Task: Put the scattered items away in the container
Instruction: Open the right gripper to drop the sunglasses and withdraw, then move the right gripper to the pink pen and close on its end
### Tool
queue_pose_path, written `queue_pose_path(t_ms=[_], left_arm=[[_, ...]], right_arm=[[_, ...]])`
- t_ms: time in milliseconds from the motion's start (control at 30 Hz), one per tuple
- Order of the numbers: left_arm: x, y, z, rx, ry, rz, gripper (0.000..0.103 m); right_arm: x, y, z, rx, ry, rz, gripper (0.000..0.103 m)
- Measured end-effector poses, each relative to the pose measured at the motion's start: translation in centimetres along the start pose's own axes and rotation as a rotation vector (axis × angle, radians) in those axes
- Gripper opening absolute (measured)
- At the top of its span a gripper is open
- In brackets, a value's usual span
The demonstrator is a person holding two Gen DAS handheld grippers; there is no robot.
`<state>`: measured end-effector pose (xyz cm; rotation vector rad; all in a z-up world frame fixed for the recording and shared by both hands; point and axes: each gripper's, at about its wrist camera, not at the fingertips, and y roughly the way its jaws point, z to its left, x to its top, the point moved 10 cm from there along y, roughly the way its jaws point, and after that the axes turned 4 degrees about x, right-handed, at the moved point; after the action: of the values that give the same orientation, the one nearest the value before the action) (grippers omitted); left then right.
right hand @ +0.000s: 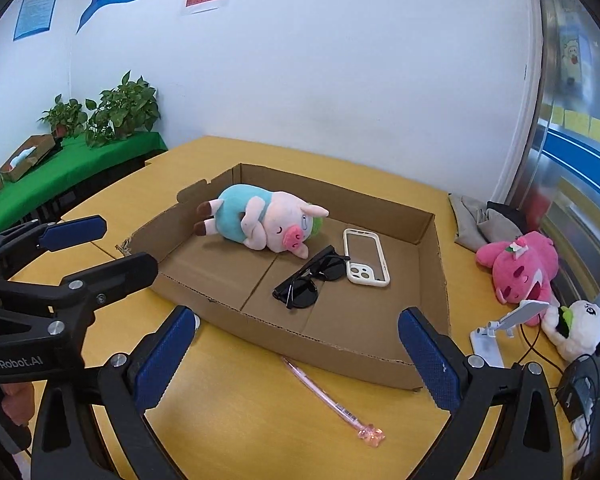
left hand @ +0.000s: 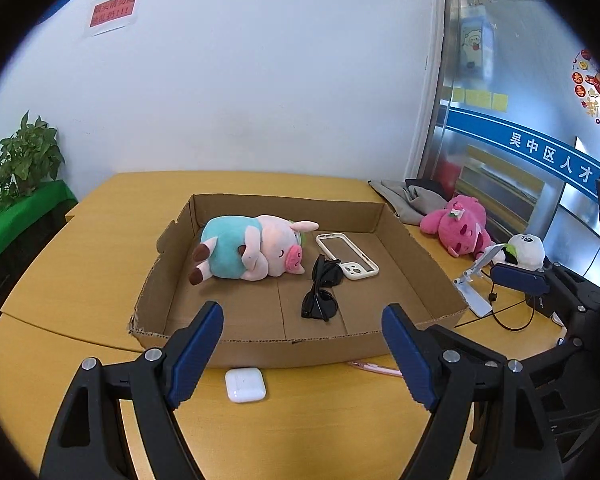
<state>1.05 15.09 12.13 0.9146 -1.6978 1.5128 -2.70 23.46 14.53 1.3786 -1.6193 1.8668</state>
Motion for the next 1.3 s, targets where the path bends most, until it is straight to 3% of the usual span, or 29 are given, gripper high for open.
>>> queue_pose_path(t_ms=[533,1000,1133,1300], left_arm=[[-1.5,-0.4,1.0,0.033,-0.03,0.014,0.082],[-2.9,1.1,0.1,-0.038,-0.071,0.066,0.082],[-4.0,2.4,0.0,-0.047,-0.1,0.126,0.082],[-6.9,4.8,-1.9,-0.111,-0.118,0.228,0.082]], right_arm=[[-1.1,-0.1,0.8,-0.012,-0.016,0.01,0.103],[-2.9,0.7,0.0,-0.023,-0.032,0.056,0.103],[-5.5,2.0,-2.1,-0.032,-0.019,0.121,0.103],[-11.4,4.7,-4.9,0.032,-0.003,0.255,0.103]])
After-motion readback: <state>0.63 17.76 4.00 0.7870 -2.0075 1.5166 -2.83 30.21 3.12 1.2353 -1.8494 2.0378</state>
